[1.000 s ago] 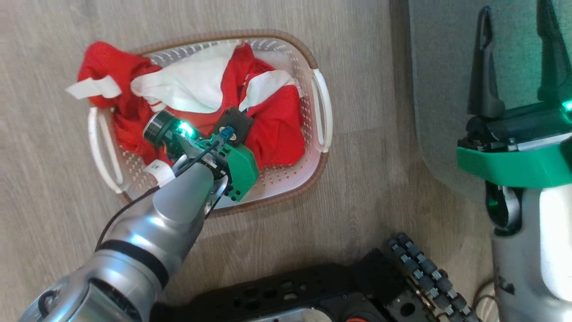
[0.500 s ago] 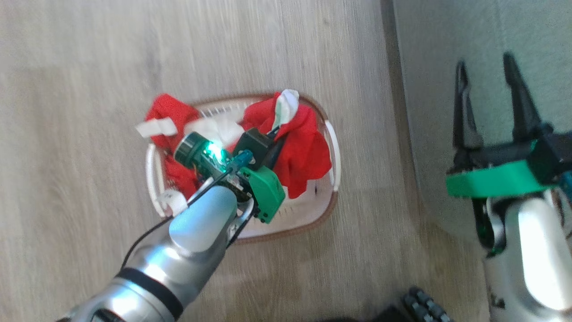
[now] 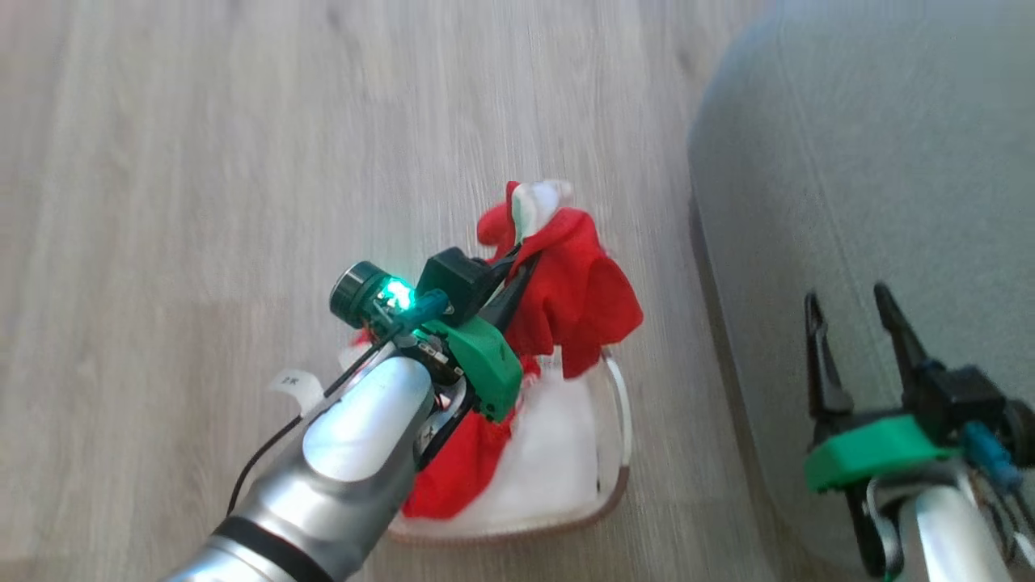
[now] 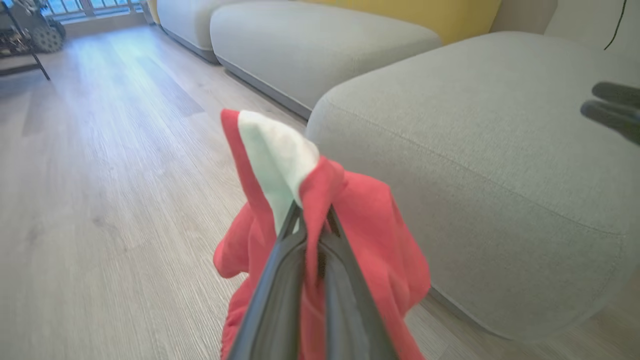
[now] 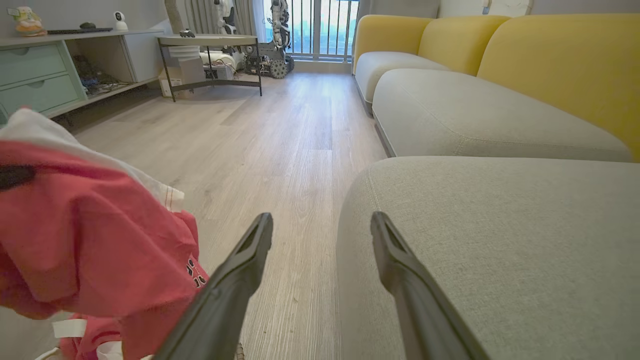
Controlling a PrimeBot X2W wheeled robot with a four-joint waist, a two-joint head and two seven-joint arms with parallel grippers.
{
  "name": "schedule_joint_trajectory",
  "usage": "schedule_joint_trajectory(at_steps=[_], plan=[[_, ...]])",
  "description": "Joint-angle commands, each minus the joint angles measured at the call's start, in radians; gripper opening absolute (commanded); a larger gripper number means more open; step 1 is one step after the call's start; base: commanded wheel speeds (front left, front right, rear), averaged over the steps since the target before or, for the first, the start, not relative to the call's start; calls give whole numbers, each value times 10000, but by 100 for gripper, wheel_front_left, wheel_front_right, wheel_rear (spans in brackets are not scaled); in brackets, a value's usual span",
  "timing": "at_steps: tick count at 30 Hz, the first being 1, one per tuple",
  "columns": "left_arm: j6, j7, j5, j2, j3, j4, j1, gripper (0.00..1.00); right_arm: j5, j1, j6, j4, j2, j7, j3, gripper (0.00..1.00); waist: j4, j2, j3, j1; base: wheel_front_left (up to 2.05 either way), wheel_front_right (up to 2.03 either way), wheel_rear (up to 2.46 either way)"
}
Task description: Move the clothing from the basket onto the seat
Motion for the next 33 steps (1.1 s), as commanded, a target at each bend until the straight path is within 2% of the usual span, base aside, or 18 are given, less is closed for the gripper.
schedule_joint_trajectory(at_steps=[1, 4, 12, 21, 33], plan=[[-97, -135, -21, 53, 382, -287, -236, 0, 35, 68, -4, -214, -100, -65, 238, 100, 259, -1, -1362, 1, 0, 0, 0], [-281, -135, -90, 53, 459, -196, -324, 0, 101, 406, -4, -122, -100, -65, 295, 100, 316, -1, -1970, 1, 0, 0, 0], [-515, -85, -532, 53, 404, -166, -1129, 0, 186, 754, -4, -33, -100, -65, 613, 100, 586, -1, -2670, 1, 0, 0, 0], [-370, -5, -1115, 53, -128, -671, -1860, 0, 100, 511, -4, 196, -100, -65, 1417, 100, 795, -1, -3068, 1, 0, 0, 0], [-56, -29, -1839, 53, -1008, -967, -2079, 0, -429, -608, -4, 1038, -100, -65, 2810, 100, 1013, -1, -3233, 1, 0, 0, 0]])
